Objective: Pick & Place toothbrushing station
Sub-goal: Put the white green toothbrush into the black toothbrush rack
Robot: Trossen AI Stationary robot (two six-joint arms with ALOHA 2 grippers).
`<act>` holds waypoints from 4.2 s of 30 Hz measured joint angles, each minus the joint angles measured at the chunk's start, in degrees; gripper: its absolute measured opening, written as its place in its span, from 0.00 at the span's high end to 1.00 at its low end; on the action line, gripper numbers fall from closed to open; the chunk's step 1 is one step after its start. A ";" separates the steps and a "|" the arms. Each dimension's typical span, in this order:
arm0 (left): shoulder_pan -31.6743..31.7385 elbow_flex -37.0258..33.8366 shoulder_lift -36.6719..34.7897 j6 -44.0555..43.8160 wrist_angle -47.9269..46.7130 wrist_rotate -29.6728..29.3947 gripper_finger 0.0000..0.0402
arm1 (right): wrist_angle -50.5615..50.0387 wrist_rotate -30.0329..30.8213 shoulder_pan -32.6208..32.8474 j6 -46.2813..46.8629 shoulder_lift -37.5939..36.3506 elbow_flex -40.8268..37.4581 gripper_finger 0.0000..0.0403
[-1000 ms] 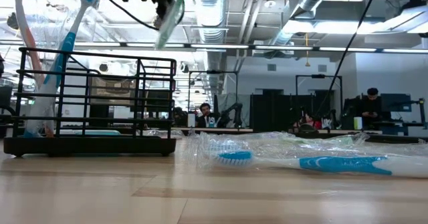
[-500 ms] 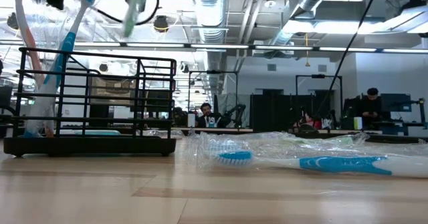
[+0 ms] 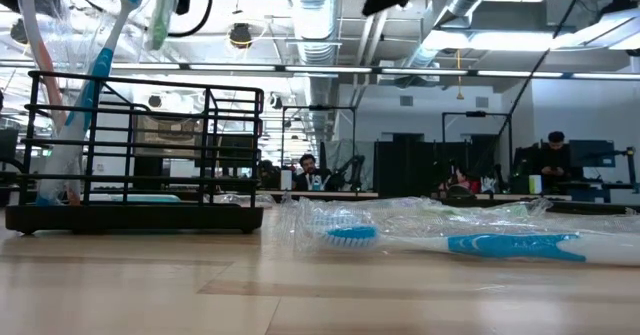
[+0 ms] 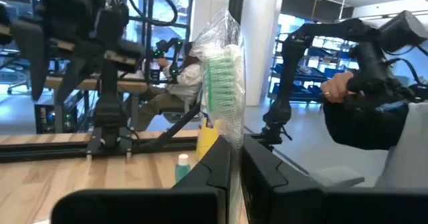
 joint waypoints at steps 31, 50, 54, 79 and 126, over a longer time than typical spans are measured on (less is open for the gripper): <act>-9.43 -5.85 -3.28 6.26 -0.09 -0.56 0.98 | 18.41 0.69 2.96 7.82 -16.45 -25.25 0.80; -9.84 -17.51 -3.06 6.00 13.73 -1.54 0.98 | 18.70 0.69 3.07 7.67 -16.50 -25.23 0.80; -9.84 -18.75 -3.06 6.11 16.05 -1.56 0.98 | 18.74 0.69 3.05 7.67 -16.50 -25.25 0.80; -9.81 -18.77 6.54 6.15 16.83 -4.45 0.94 | 18.98 0.67 3.05 7.65 -16.50 -25.21 0.80; -9.76 -18.79 11.30 7.26 16.61 -10.48 0.88 | 19.07 0.67 3.05 7.21 -16.50 -25.18 0.80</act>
